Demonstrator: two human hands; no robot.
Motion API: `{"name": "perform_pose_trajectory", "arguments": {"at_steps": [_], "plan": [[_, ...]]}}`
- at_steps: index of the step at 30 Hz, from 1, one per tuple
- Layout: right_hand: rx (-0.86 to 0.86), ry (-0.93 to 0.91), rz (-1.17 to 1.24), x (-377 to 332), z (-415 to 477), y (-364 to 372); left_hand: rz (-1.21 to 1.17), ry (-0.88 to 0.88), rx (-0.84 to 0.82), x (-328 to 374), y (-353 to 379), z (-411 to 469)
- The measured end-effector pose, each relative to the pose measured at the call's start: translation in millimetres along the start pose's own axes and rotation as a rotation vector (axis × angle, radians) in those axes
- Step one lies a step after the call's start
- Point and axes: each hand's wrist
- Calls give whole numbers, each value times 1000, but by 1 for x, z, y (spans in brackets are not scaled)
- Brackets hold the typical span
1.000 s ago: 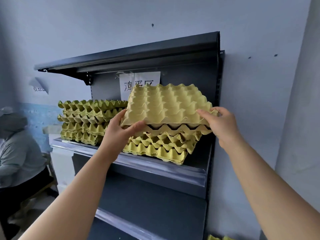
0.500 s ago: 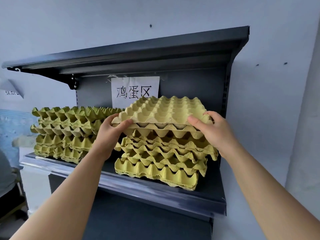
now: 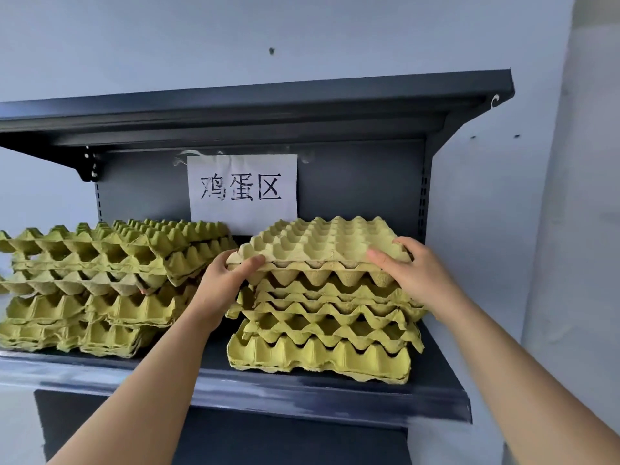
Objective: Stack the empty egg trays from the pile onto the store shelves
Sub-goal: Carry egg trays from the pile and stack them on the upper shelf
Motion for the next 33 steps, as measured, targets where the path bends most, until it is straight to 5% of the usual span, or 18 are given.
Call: {"name": "perform_pose_trajectory", "arguments": {"at_steps": [10, 15, 20, 33], "plan": [[84, -32, -270, -9, -18, 7, 159, 63, -3, -10, -4, -10], [208, -163, -332, -16, -48, 4, 622, 392, 138, 3, 3, -35], [229, -226, -373, -8, -99, -9, 721, 697, 142, 4, 38, -84], [211, 127, -584, 152, -238, -131, 592, 711, -423, -44, 253, -227]]}}
Point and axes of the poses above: each hand's wrist, its own z-axis towards the middle knuckle, its own y-axis out of the palm, x = y × z, and after that the axes turned 3 degrees about z, right-handed
